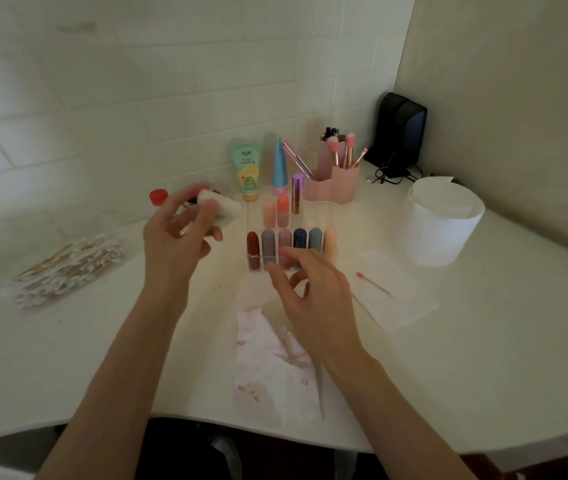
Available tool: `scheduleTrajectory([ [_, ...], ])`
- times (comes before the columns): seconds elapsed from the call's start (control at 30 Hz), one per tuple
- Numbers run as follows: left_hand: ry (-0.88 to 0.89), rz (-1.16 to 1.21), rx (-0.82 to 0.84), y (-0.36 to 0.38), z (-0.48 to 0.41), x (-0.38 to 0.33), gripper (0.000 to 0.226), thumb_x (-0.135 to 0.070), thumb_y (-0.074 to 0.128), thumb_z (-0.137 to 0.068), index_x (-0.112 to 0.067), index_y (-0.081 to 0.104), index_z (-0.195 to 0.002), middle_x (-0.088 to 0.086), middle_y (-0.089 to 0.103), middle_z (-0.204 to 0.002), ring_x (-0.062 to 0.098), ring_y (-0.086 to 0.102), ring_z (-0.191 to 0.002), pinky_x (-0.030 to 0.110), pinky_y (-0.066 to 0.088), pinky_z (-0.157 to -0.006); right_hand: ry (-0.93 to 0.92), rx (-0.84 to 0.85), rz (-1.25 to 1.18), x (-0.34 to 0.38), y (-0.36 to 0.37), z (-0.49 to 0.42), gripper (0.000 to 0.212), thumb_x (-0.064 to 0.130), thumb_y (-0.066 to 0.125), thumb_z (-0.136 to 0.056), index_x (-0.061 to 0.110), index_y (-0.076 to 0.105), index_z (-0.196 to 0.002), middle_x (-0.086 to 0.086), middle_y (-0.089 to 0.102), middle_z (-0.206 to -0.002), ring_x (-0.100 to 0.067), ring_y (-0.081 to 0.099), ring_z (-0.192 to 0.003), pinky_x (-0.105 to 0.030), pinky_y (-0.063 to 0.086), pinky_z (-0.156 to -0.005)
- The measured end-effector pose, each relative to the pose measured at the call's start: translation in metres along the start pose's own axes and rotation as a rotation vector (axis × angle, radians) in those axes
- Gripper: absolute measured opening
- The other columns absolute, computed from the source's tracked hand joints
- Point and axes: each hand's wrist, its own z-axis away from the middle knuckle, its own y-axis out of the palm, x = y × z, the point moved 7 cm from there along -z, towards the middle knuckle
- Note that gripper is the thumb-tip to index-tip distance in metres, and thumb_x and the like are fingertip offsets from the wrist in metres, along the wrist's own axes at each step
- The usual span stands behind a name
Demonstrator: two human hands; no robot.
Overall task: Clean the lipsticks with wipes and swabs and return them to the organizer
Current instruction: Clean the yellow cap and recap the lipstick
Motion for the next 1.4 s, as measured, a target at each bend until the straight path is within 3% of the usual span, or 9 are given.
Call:
scheduleTrajectory([
  [0.1,0.077,-0.196,0.03,0.016,-0.032,-0.005,0.03,-0.02,0.074,-0.092,-0.021,0.065,-0.122,0.001,0.074,-0.088,0.01,0.066,-0.061,0.019,0.049,-0.057,-0.025,-0.04,0.027,0.0,-0.001,0.001,0.029,0.044,0.057,-0.099,0.021,0.071,-0.11,0.011,0.07,-0.096,-0.007,0.064,-0.07,-0.025,0.058,-0.07],
  [0.23,0.098,-0.383,0.1,0.037,-0.059,0.006,0.027,-0.021,0.074,-0.092,-0.013,0.062,-0.115,0.003,0.075,-0.096,0.02,0.071,-0.064,0.017,0.055,-0.061,-0.001,0.011,0.117,-0.003,0.005,0.0,0.028,0.043,0.055,-0.101,0.024,0.07,-0.116,0.011,0.07,-0.102,-0.005,0.062,-0.072,-0.02,0.057,-0.072],
  [0.43,0.118,-0.603,0.198,0.051,-0.074,0.027,0.025,-0.029,0.075,-0.091,-0.021,0.064,-0.112,-0.002,0.074,-0.102,0.009,0.07,-0.059,0.027,0.059,-0.066,-0.003,0.033,0.152,-0.004,0.009,0.001,0.028,0.042,0.057,-0.101,0.025,0.067,-0.12,0.012,0.069,-0.107,-0.004,0.062,-0.073,-0.019,0.056,-0.074],
  [0.57,0.135,-0.662,0.204,0.053,-0.074,0.03,0.025,-0.03,0.075,-0.091,-0.023,0.065,-0.112,-0.003,0.072,-0.103,0.009,0.07,-0.06,0.024,0.057,-0.062,-0.02,0.016,0.164,-0.004,0.01,0.002,0.026,0.042,0.056,-0.102,0.025,0.067,-0.118,0.013,0.068,-0.104,-0.004,0.062,-0.071,-0.016,0.054,-0.071],
  [0.7,0.157,-0.741,0.245,0.056,-0.073,0.031,0.023,-0.032,0.074,-0.09,-0.029,0.066,-0.11,-0.009,0.069,-0.102,0.011,0.07,-0.069,0.038,0.061,-0.074,-0.013,0.006,0.17,-0.005,0.009,0.001,0.024,0.041,0.056,-0.102,0.024,0.067,-0.116,0.011,0.069,-0.106,-0.005,0.062,-0.07,-0.02,0.057,-0.07],
  [0.8,0.188,-0.809,0.262,0.059,-0.072,0.031,0.023,-0.033,0.073,-0.091,-0.028,0.068,-0.113,-0.014,0.067,-0.102,0.004,0.064,-0.072,0.038,0.059,-0.079,0.0,-0.002,0.185,-0.007,0.009,0.001,0.023,0.04,0.058,-0.102,0.024,0.067,-0.116,0.01,0.069,-0.106,-0.008,0.063,-0.071,-0.023,0.059,-0.071],
  [1.0,0.186,-0.865,0.265,0.062,-0.073,0.036,0.029,-0.034,0.073,-0.09,-0.023,0.07,-0.118,-0.007,0.068,-0.111,0.004,0.061,-0.075,0.036,0.057,-0.079,0.038,0.047,0.194,-0.009,0.01,0.001,0.03,0.041,0.056,-0.101,0.022,0.066,-0.123,0.006,0.07,-0.114,-0.01,0.066,-0.081,-0.028,0.06,-0.081],
  [1.23,0.13,-0.842,0.301,0.06,-0.077,0.042,0.028,-0.032,0.078,-0.087,-0.026,0.069,-0.113,-0.005,0.065,-0.108,0.008,0.06,-0.078,0.036,0.056,-0.08,0.044,0.044,0.207,-0.01,0.009,0.001,0.029,0.04,0.053,-0.103,0.021,0.065,-0.121,0.005,0.069,-0.11,-0.012,0.065,-0.079,-0.03,0.06,-0.078],
  [1.4,0.171,-0.853,0.365,0.066,-0.077,0.036,0.044,-0.046,0.079,-0.083,-0.031,0.067,-0.123,-0.005,0.056,-0.116,0.009,0.054,-0.089,0.018,0.04,-0.073,0.033,0.028,0.218,-0.011,0.01,0.001,0.024,0.035,0.059,-0.102,0.022,0.064,-0.121,0.005,0.069,-0.107,-0.012,0.063,-0.076,-0.03,0.06,-0.071],
])
